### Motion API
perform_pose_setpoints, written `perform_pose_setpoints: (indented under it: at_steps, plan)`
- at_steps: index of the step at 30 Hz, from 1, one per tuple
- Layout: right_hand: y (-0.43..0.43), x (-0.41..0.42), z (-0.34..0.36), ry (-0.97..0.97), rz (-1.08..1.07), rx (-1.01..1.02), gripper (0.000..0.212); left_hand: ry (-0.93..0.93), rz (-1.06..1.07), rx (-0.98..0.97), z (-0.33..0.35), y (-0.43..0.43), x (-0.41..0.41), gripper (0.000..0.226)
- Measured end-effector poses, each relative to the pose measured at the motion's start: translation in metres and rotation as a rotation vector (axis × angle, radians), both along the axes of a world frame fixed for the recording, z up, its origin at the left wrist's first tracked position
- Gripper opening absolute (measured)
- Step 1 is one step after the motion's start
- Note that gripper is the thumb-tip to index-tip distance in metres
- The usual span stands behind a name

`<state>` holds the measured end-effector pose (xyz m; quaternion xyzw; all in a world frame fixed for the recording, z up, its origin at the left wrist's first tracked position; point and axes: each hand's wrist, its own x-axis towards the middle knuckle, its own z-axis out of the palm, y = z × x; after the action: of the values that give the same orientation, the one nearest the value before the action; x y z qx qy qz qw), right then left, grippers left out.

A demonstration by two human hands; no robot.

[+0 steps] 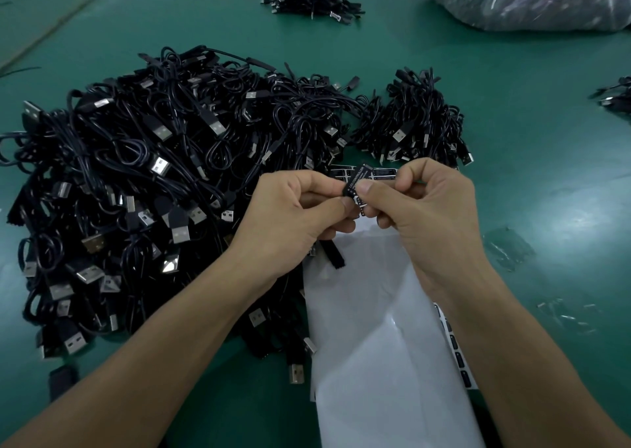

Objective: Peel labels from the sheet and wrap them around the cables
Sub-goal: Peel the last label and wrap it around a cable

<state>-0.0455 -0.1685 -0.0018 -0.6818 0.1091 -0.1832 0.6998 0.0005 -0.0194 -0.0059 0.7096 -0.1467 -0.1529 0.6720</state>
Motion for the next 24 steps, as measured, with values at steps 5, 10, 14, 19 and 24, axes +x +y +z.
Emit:
perform_pose_setpoints:
  at_steps: [5, 10, 14, 19, 24]
  plan:
    - [0.0002, 0.001, 0.0001, 0.017, -0.005, 0.017, 0.038, 0.003, 0.007, -0.003, 0.0001, 0.0001, 0.0003, 0.008]
    - [0.0, 0.0007, 0.0007, 0.023, 0.001, 0.027, 0.039, 0.003, 0.006, 0.0, 0.0, -0.0007, -0.0001, 0.008]
    - [0.0003, 0.0001, 0.0006, 0.009, 0.008, 0.015, 0.039, 0.001, 0.005, 0.0, -0.0002, -0.0002, -0.0001, 0.008]
    - [0.0013, 0.0004, -0.0003, -0.003, -0.005, 0.0, 0.04, 0.005, 0.0, 0.009, -0.0001, -0.0004, 0.0, 0.006]
    - [0.0013, 0.001, -0.0005, 0.005, -0.014, -0.014, 0.04, 0.005, -0.001, 0.011, 0.0006, -0.0004, 0.0001, 0.005]
